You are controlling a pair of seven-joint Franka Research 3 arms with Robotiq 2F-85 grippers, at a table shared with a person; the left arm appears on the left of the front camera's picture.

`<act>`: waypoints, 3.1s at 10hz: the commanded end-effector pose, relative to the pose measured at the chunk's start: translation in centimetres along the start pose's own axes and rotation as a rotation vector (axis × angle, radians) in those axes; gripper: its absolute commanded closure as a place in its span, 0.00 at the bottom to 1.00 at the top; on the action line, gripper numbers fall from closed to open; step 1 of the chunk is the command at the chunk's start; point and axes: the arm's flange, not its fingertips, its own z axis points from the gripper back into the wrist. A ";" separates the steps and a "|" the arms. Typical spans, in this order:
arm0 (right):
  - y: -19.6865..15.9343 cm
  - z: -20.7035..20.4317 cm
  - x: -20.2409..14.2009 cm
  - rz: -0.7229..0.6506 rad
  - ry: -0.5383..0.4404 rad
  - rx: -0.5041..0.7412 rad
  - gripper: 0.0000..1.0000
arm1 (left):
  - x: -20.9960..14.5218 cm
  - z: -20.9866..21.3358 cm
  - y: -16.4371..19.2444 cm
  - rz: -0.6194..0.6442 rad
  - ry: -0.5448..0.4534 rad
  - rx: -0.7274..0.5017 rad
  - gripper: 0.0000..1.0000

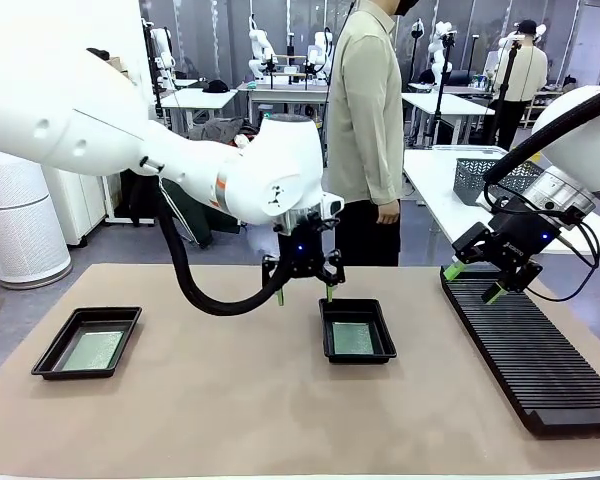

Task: Inspect and transfer BCBs to ESD trays.
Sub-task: Pick up the ESD tray and place it on the left side of the table.

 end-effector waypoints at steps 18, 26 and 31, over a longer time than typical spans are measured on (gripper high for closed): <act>0.1 0.0 0.1 -0.021 -0.011 -0.007 0.00 | 3.4 -8.9 -4.4 -0.069 0.005 0.055 0.00; 0.1 0.0 0.1 -0.021 -0.011 -0.007 0.00 | 3.7 -9.2 -4.4 -0.069 -0.005 0.042 0.31; 0.1 0.0 0.1 -0.021 -0.011 -0.007 0.00 | 3.9 -9.8 -4.4 -0.071 0.006 0.048 0.57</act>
